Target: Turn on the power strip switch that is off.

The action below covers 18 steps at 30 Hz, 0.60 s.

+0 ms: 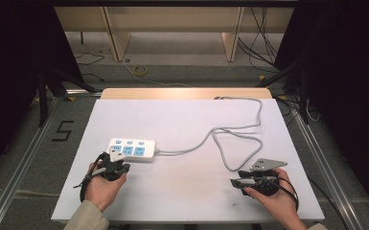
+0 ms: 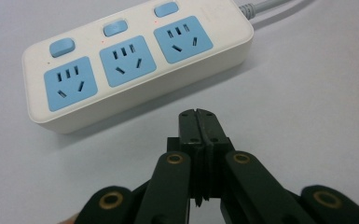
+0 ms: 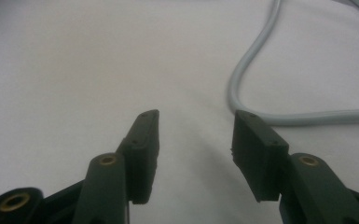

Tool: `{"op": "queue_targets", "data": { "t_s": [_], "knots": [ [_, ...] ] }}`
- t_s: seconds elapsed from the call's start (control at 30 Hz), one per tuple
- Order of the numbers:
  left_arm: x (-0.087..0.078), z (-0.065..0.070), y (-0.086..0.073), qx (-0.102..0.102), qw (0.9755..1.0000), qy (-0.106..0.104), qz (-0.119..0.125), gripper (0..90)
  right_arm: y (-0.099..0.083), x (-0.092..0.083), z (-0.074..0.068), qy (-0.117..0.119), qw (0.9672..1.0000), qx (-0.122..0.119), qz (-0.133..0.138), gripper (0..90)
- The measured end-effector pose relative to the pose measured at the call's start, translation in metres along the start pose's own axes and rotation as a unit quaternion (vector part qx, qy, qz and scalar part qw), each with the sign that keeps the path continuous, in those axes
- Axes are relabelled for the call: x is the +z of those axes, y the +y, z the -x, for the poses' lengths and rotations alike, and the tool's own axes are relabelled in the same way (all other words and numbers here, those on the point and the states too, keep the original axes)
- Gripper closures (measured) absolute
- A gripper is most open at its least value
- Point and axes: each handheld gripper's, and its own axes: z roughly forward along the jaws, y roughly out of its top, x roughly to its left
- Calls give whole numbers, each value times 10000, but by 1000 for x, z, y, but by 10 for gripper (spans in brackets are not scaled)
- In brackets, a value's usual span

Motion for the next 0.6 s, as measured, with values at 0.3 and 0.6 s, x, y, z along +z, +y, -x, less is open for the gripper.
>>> {"op": "queue_targets", "data": {
  "t_s": [0.3,0.6],
  "knots": [
    [-1,-5,5,-58,10000,19,-11,898,0,0,-1,-13,10000,3,20,516],
    [0,-10,11,-123,9999,39,-50,898,0,-1,-1,-26,10000,12,33,510]
  ]
}}
